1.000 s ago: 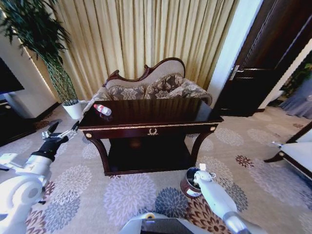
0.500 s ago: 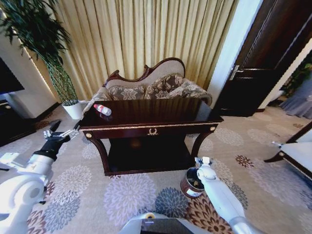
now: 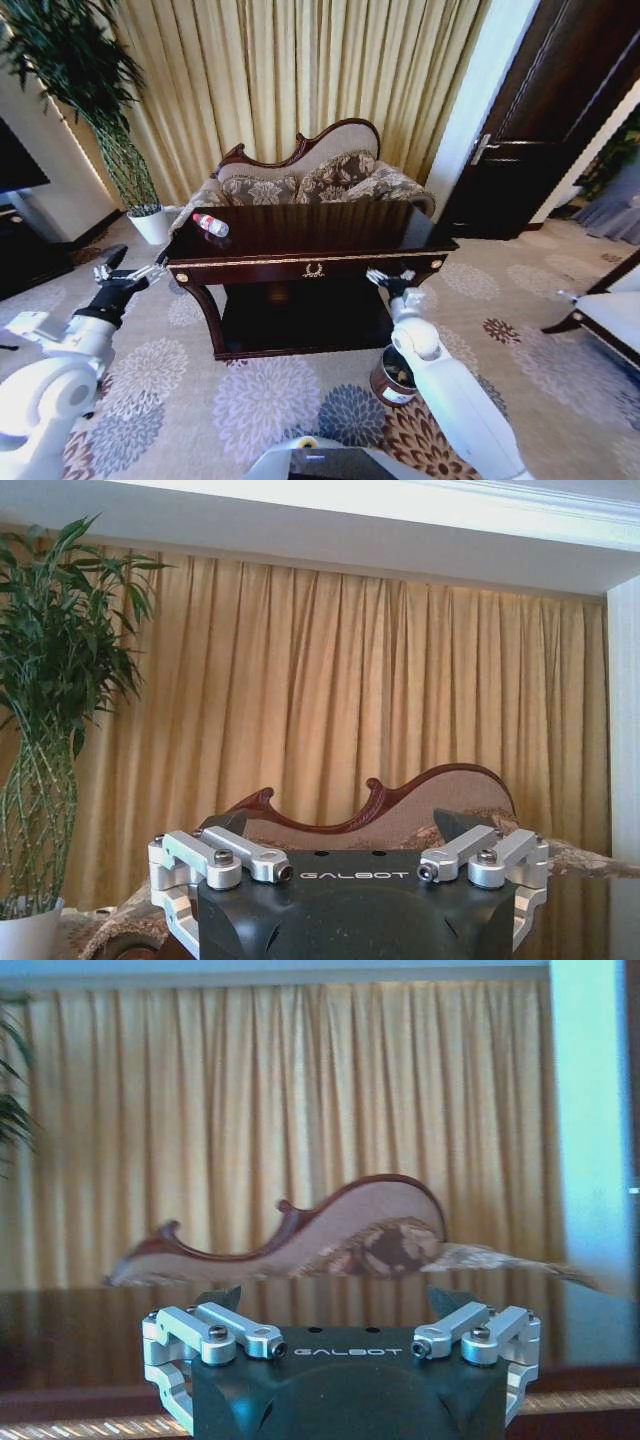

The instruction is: Move to the front of the table and place the trash on the table into the trash bin.

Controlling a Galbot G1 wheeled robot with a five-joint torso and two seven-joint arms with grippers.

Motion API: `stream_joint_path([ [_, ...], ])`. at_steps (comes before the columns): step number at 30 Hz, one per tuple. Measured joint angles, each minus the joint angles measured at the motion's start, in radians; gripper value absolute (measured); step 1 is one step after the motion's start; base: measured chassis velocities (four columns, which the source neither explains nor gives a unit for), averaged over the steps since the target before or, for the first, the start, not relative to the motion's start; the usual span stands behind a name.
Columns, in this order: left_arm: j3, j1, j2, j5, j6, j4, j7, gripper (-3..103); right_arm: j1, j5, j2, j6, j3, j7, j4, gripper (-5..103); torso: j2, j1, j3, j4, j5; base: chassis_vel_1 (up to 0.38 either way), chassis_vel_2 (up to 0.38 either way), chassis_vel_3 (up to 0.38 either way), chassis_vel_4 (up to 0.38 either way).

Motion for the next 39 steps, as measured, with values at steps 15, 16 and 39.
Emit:
stream_joint_path([
  [15,-0.02,-0.053,0.045,-0.007,0.135,0.088,-0.063,100,0.029,0.098,-0.072,-0.156,-0.008,0.049,0.123,100,0.0,0.0,0.0,-0.0001,-0.0001,0.0,0.0,0.0,0.0],
  [16,-0.03,-0.056,0.051,-0.02,0.161,0.083,-0.078,100,0.031,0.088,-0.073,-0.156,-0.009,0.043,0.12,100,0.0,0.0,0.0,-0.0001,-0.0001,0.0,0.0,0.0,0.0],
  [39,-0.087,-0.051,0.079,-0.073,0.214,0.032,-0.106,100,0.013,0.017,-0.046,-0.124,-0.015,-0.037,0.088,100,0.0,0.0,0.0,0.0,0.0,0.0,0.0,0.0,0.0],
])
